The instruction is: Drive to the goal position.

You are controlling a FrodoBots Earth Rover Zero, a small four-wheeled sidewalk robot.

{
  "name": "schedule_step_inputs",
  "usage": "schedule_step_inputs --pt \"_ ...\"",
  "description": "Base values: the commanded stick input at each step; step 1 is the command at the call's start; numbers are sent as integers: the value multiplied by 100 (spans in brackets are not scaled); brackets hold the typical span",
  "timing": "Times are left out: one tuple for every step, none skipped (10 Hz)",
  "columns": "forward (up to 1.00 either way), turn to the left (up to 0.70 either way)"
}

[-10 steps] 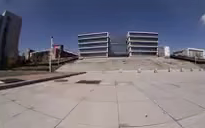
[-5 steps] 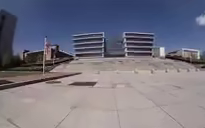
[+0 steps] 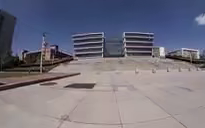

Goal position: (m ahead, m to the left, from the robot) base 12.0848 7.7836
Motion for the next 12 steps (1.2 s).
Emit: schedule_step_inputs --pt "70 1" --pt "70 1" --pt "70 1" --pt "70 1" --pt "70 1" --pt "70 1" --pt "70 1" --pt "70 1" --pt "70 1" --pt "70 1" --pt "70 1" --pt "70 1"
